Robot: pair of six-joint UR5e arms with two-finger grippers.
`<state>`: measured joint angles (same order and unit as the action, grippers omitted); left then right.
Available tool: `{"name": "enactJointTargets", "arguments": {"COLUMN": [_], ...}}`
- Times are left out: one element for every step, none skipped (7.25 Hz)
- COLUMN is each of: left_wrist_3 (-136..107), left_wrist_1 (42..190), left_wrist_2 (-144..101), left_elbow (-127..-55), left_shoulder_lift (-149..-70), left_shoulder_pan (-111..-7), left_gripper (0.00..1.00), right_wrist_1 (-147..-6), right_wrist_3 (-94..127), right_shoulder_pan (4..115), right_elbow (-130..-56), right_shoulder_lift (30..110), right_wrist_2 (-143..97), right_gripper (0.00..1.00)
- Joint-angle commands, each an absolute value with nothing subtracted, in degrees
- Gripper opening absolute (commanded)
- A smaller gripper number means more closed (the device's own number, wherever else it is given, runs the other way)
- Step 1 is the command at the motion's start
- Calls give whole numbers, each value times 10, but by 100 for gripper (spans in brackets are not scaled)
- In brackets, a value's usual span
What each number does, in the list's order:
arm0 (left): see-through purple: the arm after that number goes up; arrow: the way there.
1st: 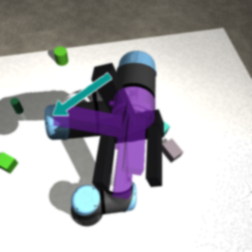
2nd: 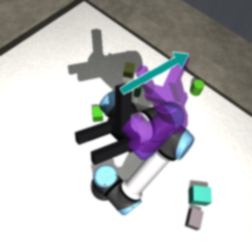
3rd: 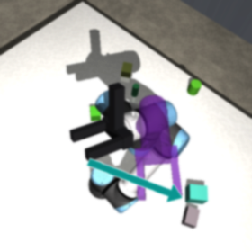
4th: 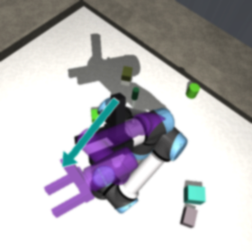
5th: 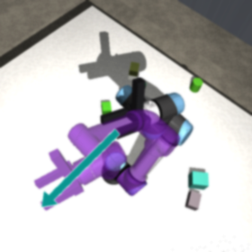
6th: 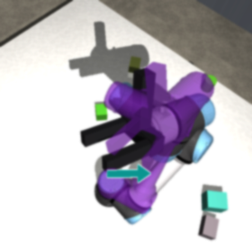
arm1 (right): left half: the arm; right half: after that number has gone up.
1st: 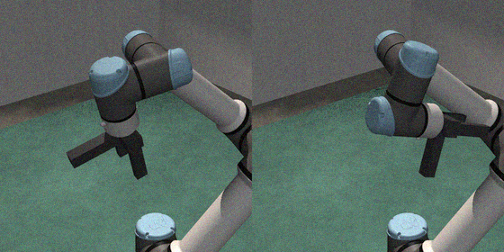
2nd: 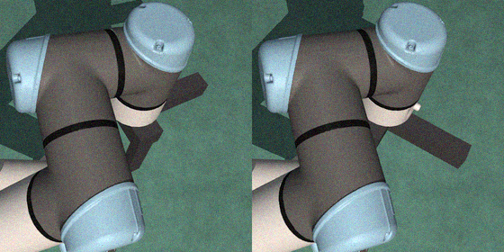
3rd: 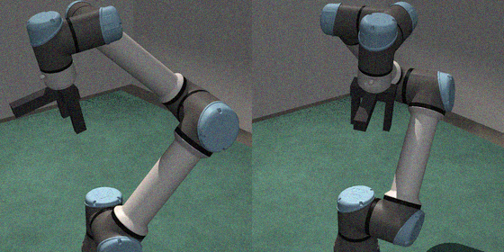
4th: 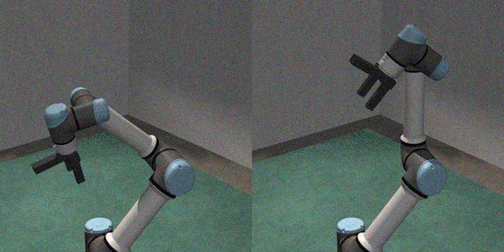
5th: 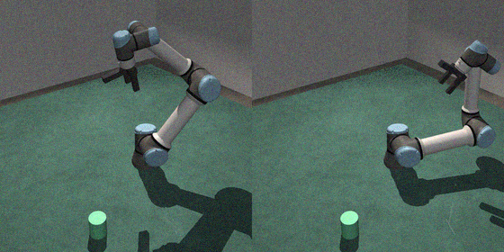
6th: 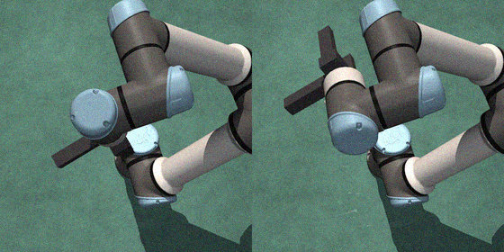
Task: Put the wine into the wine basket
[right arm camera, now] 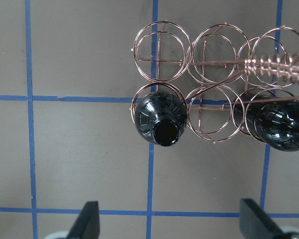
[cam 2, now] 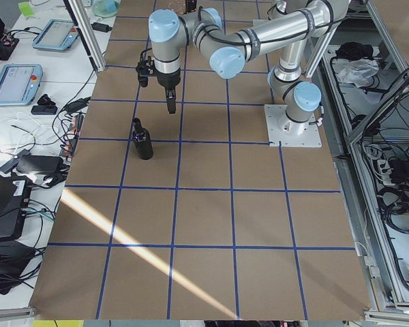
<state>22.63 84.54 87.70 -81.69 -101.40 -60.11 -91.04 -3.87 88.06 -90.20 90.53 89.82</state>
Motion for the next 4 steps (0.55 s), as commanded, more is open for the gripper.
{"name": "enactJointTargets", "arguments": {"left_wrist_3": [268,268,268,265], "left_wrist_1": [760,734,715,714], "left_wrist_2": [870,854,813,812], "left_elbow": [-796,-782,-777,-777], "left_shoulder_lift": [-1083,-1111,-1131,-1136], "left_shoulder_pan": [-596,-596,-599,-607], "left_gripper": [100,100,100,100], "right_wrist_1": [-911,-911,-911,-911], "right_wrist_3": [-38,-38,-38,-38], "right_shoulder_pan": [881,881,881,881], "right_elbow": [-902,-902,-903,-902], "right_shoulder_lift": [904,904,905,904], "right_wrist_2": [898,898,898,898], "right_gripper": [100,100,100,100]}}
